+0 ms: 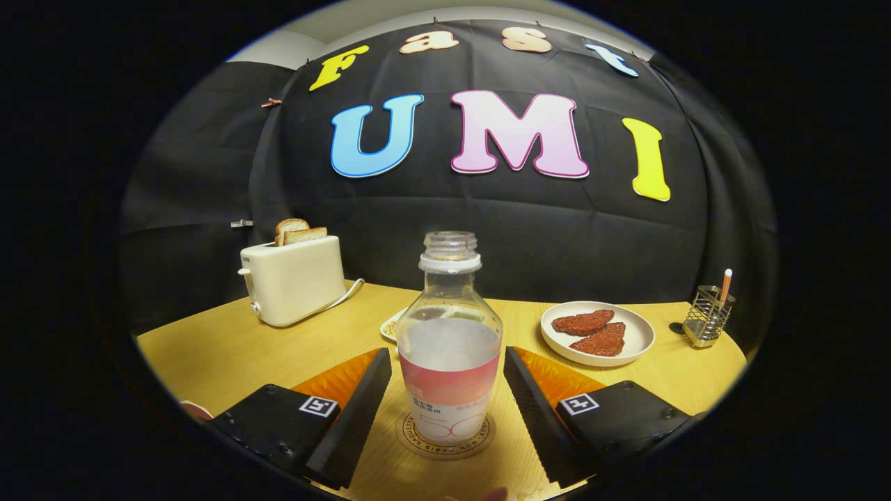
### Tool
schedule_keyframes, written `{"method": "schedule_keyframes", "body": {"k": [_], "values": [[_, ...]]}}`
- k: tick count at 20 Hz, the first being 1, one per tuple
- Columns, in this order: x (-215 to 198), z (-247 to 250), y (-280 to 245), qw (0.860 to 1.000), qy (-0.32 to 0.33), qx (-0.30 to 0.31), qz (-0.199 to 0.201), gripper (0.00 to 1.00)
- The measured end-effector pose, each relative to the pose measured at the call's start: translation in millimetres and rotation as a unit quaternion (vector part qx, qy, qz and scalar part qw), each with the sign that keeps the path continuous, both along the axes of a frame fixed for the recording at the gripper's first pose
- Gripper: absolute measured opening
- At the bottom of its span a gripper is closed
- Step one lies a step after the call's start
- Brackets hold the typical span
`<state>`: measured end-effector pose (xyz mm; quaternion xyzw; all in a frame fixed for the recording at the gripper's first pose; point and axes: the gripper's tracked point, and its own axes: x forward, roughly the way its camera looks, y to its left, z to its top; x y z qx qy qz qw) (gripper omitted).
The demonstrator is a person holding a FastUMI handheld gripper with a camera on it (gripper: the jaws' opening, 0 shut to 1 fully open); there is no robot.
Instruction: Take the bottle from table, then pour the juice into the cup, finally place the bottle on the coaster
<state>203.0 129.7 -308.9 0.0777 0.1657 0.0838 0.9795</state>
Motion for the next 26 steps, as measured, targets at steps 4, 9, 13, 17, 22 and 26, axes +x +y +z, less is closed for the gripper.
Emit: {"method": "schedule_keyframes", "body": {"k": [4,9,13,17,22,26], "values": [[-23,38,-19,1.0,-0.016,0.009,-0.011,0.99],[-64,111,-56,0.998,-0.051,0.016,-0.026,0.99],[-97,161,-87,0.998,-0.065,0.003,-0.02,0.99],[-123,201,-109,0.996,-0.082,0.002,-0.018,0.99],[-144,232,-132,0.995,-0.098,0.007,-0.027,0.99],[-161,244,-143,0.994,-0.104,-0.006,-0.021,0.99]]}}
